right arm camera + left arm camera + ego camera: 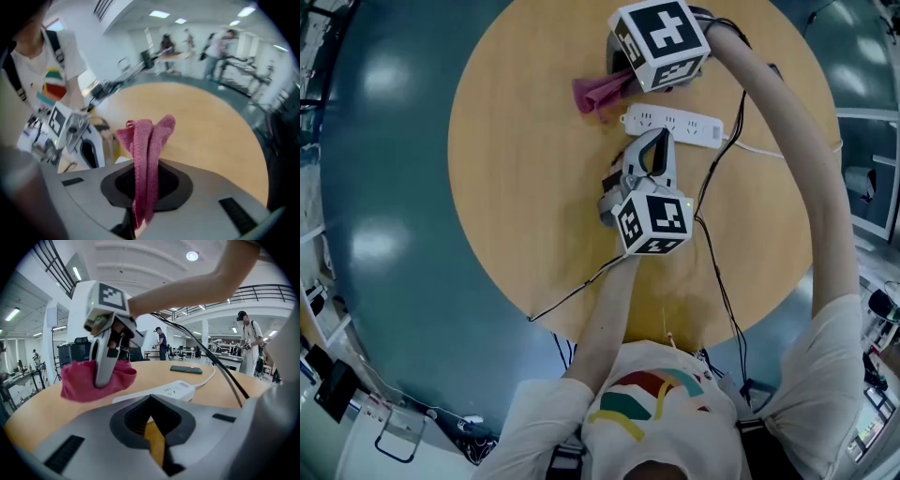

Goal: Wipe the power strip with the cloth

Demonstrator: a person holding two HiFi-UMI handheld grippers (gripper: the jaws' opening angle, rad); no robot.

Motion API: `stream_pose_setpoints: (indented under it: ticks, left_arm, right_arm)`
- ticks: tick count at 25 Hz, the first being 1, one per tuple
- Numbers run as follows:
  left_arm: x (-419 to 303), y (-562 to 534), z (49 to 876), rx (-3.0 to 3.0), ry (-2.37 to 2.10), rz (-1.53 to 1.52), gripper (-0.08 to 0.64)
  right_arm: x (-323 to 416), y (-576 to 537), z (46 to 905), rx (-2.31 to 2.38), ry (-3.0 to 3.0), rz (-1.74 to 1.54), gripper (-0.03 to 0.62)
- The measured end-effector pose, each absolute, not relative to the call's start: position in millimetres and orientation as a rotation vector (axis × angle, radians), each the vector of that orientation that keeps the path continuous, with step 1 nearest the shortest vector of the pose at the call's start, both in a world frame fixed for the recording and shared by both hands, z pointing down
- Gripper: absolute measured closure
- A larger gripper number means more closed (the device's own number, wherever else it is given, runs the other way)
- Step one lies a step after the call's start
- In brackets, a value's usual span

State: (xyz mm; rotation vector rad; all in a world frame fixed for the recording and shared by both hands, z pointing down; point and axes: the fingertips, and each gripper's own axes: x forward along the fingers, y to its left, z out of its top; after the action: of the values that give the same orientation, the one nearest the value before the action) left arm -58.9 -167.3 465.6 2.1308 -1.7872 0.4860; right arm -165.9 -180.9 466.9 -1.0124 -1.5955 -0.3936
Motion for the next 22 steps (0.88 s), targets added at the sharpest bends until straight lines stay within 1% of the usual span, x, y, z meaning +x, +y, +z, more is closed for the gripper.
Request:
stream_pose_setpoints:
  ticks: [2,4,8,11,13,18,22]
  left_arm:
    - [-59.5,-165.8,462.8,2.134,-1.786,0.483,0.526]
    - [-61.7,-164.0,460.0,2.147,-1.781,0.482,0.526]
    - [-61.0,-157.9,460.7,2.139,-1.788,0.484,0.526]
    - [-48.3,-139.3,467.1,2.135,-1.797,0.482,0.526]
    - [-45.2,-132.3,473.4,2.148,-1.797,0.487,0.526]
    - [-48.0,-146.3,464.9,2.137,-1.8,0.489,0.526]
    - [-39.1,-154.2,456.0,2.136,-1.805,0.482,0.526]
  right_arm:
    - [-165.4,-200.0,441.8,-0.756,-1.902,-0.145,0.554]
    - [-142.3,-228.0,420.6,-0.453,-2.126,0.124,0.554]
    - [-44.3,-279.0,420.9,0.177,-2.226,0.502,0.554]
    - [22.7,-265.0,432.9,0.43,-2.251,0.79,0.554]
    - [45.9,-251.9,446.5,0.538,-2.275,0.971,0.554]
    - [50.5,-253.3,456.8,0.638,-2.283,1.185,0.554]
    - [52.1,-247.8,461.3,0.671,-2.253,1.183,0.554]
